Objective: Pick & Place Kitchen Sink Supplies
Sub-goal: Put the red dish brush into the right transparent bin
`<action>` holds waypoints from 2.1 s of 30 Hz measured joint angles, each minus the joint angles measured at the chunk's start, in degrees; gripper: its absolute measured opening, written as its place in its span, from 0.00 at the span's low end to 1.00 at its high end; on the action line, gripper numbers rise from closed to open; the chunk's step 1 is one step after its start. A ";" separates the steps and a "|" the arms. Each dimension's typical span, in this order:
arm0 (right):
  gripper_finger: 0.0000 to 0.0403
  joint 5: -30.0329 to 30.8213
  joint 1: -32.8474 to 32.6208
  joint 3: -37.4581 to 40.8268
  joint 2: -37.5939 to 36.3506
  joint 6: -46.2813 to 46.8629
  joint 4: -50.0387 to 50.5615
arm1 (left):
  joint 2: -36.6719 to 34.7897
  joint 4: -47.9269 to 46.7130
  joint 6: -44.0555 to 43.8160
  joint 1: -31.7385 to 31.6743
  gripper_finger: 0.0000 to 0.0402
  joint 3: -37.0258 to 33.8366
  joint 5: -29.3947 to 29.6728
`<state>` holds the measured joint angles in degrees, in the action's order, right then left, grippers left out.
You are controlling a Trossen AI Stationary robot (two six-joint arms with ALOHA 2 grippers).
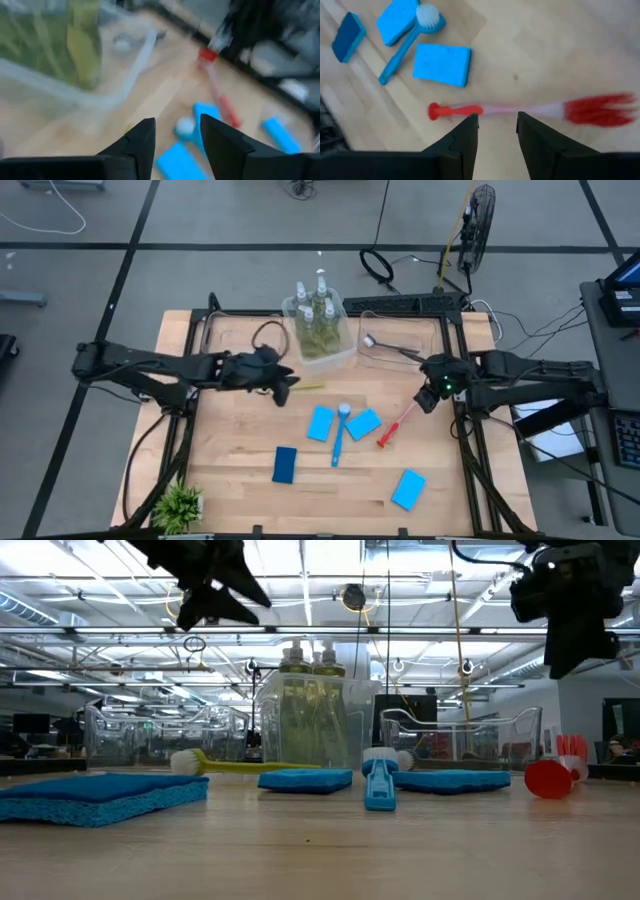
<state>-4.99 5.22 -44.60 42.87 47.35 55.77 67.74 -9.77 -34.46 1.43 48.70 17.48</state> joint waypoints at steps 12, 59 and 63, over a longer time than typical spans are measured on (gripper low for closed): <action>0.46 -7.28 -0.24 3.68 0.11 19.63 -1.16 | -7.42 2.16 -1.02 2.51 0.42 -7.73 3.67; 0.63 10.95 -7.61 21.97 10.88 53.90 -21.92 | -7.38 -2.11 4.77 2.40 0.45 -7.66 5.60; 0.57 10.90 -7.61 21.86 12.40 52.56 -22.08 | -7.38 -2.06 4.75 2.40 0.45 -7.66 5.61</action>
<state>5.91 -2.39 -22.74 55.27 99.91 33.69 60.36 -11.84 -29.71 3.84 41.04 23.09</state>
